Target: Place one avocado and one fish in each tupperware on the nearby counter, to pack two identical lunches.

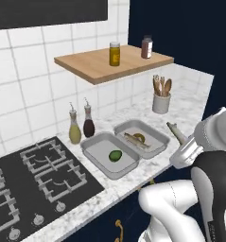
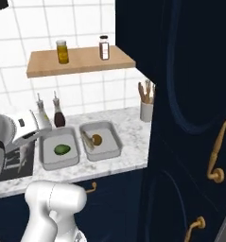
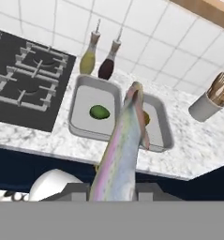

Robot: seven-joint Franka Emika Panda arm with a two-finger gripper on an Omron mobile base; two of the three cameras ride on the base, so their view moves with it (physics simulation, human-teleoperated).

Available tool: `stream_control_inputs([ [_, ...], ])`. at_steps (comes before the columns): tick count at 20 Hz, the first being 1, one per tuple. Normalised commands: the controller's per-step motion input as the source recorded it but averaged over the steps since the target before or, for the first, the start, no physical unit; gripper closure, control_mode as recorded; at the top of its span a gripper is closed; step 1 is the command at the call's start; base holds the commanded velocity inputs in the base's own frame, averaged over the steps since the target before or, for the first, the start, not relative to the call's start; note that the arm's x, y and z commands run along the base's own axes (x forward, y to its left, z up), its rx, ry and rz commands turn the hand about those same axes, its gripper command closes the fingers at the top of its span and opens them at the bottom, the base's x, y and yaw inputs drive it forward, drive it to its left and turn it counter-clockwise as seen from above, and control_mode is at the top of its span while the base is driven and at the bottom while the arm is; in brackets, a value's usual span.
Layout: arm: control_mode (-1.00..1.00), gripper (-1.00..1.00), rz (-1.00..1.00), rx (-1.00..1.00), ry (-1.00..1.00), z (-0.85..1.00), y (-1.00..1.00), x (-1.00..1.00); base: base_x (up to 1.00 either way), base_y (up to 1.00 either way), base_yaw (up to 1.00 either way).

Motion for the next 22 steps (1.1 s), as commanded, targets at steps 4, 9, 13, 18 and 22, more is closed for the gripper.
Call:
stream_control_inputs([
  [4, 1.00, 1.00, 0.00, 0.00, 0.00, 0.00, 0.00, 0.00, 0.72, 0.02, 0.57],
  [9, -1.00, 1.00, 0.07, -0.04, 0.00, -0.43, 0.22, 0.27, 0.09, 0.03, 0.08],
  [13, -1.00, 1.00, -0.01, -0.05, 0.00, -0.61, 0.57, 0.44, 0.00, 0.00, 0.00],
  [18, -1.00, 1.00, -0.03, 0.00, 0.03, -0.63, 0.56, 0.50, 0.00, 0.00, 0.00],
  [22, -1.00, 1.00, -0.01, 0.10, 0.14, -0.54, 0.21, 0.72, 0.00, 0.00, 0.00],
])
